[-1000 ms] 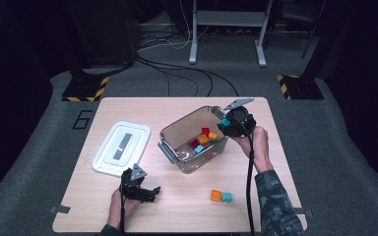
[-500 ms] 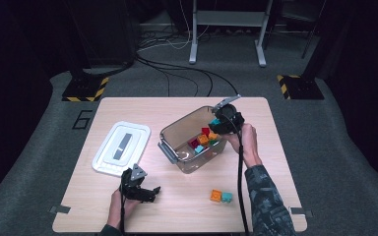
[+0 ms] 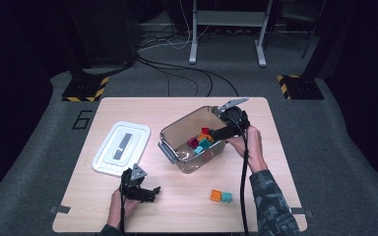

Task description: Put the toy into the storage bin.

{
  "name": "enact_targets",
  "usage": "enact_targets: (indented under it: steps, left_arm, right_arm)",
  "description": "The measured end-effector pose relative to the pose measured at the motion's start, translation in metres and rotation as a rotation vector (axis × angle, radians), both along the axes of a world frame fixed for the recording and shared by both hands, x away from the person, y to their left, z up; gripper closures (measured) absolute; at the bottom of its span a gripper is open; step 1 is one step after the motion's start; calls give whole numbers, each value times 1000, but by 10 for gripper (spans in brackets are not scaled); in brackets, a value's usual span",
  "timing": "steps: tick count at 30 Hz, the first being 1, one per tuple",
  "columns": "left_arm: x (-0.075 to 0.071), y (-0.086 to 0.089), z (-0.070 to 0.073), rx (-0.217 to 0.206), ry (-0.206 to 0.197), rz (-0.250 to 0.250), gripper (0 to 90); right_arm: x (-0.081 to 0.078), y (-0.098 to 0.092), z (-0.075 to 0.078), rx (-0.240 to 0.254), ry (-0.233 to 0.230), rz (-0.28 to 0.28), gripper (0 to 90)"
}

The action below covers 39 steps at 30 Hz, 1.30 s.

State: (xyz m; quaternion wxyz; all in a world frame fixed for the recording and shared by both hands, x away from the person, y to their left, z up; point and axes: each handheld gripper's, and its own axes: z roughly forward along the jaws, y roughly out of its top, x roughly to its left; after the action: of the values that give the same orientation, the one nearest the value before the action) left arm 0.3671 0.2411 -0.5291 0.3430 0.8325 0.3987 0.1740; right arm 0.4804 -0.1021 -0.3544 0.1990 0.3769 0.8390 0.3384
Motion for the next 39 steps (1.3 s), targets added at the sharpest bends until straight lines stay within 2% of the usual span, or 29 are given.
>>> enact_targets:
  steps: [5, 14, 24, 39]
  left_arm:
    - [0, 0, 0, 3, 2, 1, 15]
    - [0, 0, 0, 0, 0, 0, 15]
    - [0, 0, 0, -5, -2, 4, 15]
    - [0, -1, 0, -9, -4, 8, 15]
  right_arm:
    - [-14, -8, 4, 3, -16, -1, 19]
    - [-38, -21, 3, 11, -21, -26, 0]
    - [-62, -37, -12, 8, -20, -41, 0]
    - [-87, -45, -40, 6, 11, -45, 0]
